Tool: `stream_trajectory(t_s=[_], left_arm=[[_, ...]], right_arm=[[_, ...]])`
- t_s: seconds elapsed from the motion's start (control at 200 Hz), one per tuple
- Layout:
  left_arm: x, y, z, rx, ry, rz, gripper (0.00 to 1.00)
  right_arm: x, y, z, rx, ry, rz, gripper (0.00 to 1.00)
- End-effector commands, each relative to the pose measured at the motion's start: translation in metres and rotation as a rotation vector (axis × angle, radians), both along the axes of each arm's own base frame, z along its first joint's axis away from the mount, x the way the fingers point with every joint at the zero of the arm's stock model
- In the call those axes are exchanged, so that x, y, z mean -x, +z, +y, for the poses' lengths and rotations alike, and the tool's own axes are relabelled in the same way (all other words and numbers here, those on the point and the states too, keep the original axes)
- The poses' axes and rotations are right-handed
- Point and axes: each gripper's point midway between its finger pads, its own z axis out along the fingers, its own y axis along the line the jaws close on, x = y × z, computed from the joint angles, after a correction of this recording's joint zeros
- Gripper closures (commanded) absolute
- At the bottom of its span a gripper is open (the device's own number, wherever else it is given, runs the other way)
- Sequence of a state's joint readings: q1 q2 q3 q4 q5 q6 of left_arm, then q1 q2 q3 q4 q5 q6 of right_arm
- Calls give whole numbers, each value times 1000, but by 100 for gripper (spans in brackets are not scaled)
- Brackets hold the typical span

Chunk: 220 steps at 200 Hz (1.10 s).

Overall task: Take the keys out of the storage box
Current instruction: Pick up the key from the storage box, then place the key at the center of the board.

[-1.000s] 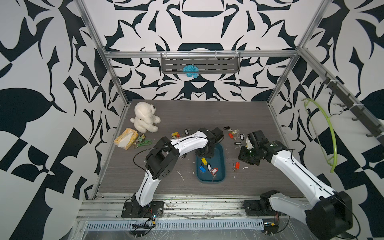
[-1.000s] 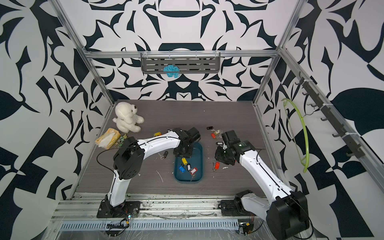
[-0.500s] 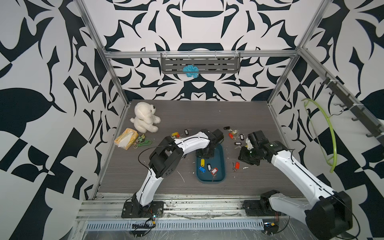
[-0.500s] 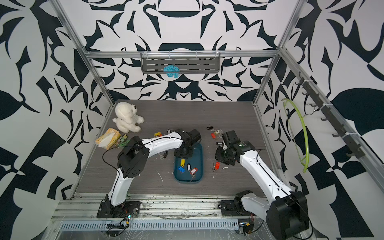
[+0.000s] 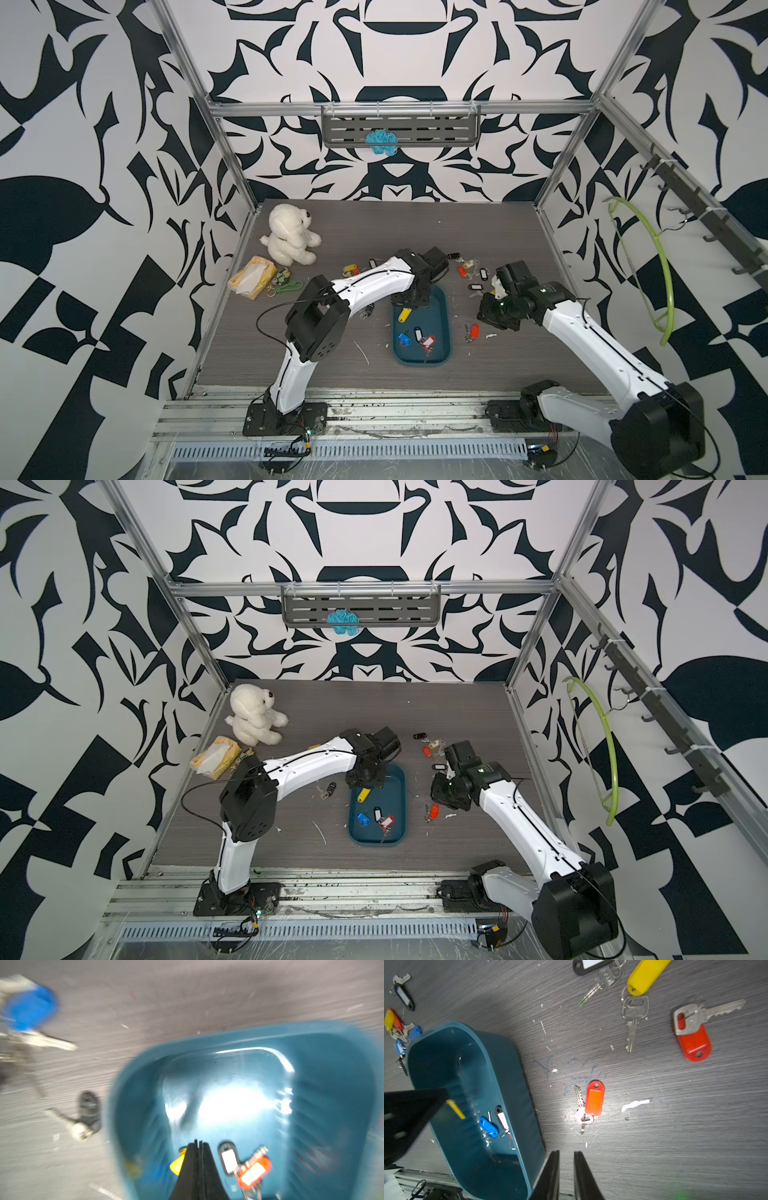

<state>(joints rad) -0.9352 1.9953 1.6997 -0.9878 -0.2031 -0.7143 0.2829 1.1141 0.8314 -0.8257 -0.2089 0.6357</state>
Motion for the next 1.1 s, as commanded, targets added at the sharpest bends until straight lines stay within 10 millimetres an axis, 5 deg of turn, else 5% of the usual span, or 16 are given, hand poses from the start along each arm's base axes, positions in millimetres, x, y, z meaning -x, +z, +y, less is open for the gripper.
stream_trajectory(t_s=[0.0, 0.185, 0.42, 0.895, 1.095], left_arm=[[-1, 54, 28, 0, 21, -95, 100], [-1, 71, 87, 10, 113, -102, 100], [2, 31, 147, 31, 229, 5, 100], [-16, -44, 158, 48, 288, 150, 100], [-14, -58, 167, 28, 305, 161, 84]], right_arm=[[-5, 16, 6, -39, 10, -31, 81], [-6, 24, 18, -87, 38, -32, 80], [-2, 29, 53, -53, 198, -19, 70], [10, 20, 116, -24, 392, 27, 60], [15, 12, 133, -3, 448, 51, 52]])
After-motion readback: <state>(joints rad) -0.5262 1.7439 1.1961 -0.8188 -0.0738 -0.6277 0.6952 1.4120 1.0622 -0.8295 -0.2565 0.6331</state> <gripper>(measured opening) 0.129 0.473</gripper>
